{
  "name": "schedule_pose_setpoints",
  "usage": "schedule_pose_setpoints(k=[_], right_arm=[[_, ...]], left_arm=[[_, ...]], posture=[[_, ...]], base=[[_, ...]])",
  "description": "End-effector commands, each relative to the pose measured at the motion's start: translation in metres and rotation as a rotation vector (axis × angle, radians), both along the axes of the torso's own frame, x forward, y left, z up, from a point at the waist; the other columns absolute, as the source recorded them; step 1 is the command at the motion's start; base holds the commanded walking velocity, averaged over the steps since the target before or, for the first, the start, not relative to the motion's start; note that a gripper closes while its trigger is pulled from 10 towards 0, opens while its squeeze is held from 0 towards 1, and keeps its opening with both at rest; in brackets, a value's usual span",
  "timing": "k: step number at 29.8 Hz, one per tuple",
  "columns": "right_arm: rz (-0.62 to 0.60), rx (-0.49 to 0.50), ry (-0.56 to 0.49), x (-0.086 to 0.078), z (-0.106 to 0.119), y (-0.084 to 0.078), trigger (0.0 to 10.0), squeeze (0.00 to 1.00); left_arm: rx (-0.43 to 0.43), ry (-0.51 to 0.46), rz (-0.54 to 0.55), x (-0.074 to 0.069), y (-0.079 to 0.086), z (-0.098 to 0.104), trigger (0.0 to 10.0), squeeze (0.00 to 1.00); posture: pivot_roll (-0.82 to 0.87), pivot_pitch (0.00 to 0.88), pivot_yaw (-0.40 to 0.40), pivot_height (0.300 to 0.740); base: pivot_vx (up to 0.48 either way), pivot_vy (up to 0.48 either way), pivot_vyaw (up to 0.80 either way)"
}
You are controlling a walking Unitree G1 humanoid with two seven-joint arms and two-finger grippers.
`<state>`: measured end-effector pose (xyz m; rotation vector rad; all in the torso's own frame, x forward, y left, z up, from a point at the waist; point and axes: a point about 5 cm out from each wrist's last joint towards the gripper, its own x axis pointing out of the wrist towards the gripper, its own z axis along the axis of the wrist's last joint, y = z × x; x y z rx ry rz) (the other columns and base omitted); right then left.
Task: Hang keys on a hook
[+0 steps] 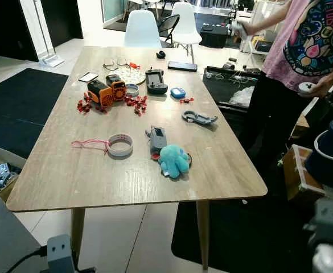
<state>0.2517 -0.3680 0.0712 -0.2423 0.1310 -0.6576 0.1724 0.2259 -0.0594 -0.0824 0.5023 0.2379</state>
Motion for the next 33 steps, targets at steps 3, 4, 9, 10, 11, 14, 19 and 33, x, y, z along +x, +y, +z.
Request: schedule_pose_setpoints(k=[3, 4, 9, 10, 11, 14, 19, 33], right_arm=[[0.159, 0.028, -0.178, 0.035, 0.037, 0.015, 10.0, 0.0], [0.159, 0.028, -0.178, 0.035, 0.037, 0.015, 10.0, 0.0], [0.671, 0.113, -0.213, 0.089, 0.058, 0.1, 10.0, 0.0], [0.735, 0.122, -0.209, 0.093, 0.058, 0.112, 10.0, 0.0], [0.836, 0.132, -0.198, 0.096, 0.055, 0.133, 10.0, 0.0], [0.967, 0.138, -0.189, 0.098, 0.053, 0.162, 10.0, 0.0], [1.102, 0.168, -0.193, 0.097, 0.047, 0.199, 10.0, 0.0], [1.171, 0.206, -0.172, 0.094, 0.043, 0.207, 10.0, 0.0]], left_arm=[[-0.013, -0.023, -0.02, 0.0, -0.005, 0.001, 10.0, 0.0], [-0.013, -0.023, -0.02, 0.0, -0.005, 0.001, 10.0, 0.0], [-0.018, -0.047, -0.064, 0.004, -0.012, 0.003, 10.0, 0.0], [-0.017, -0.05, -0.069, 0.004, -0.012, 0.003, 10.0, 0.0], [-0.018, -0.056, -0.072, 0.004, -0.013, 0.003, 10.0, 0.0], [-0.028, -0.072, -0.077, 0.003, -0.014, 0.004, 10.0, 0.0], [-0.037, -0.158, -0.184, -0.004, -0.013, 0.011, 10.0, 0.0], [0.082, -0.428, -0.779, -0.041, 0.009, 0.074, 10.0, 0.0]], posture=[[0.05, 0.031, -0.041, 0.74], [0.05, 0.031, -0.041, 0.74], [0.05, 0.032, -0.047, 0.74], [0.05, 0.032, -0.048, 0.74], [0.05, 0.032, -0.05, 0.74], [0.05, 0.032, -0.053, 0.74], [0.06, 0.038, -0.06, 0.74], [0.07, 0.051, -0.061, 0.74]], base=[[0.0, 0.0, 0.0], [0.0, 0.0, 0.0], [0.0, 0.0, 0.0], [0.0, 0.0, 0.0], [0.0, 0.0, 0.0], [0.0, 0.0, 0.0], [0.0, 0.0, 0.0], [0.0, 0.0, 0.0]])
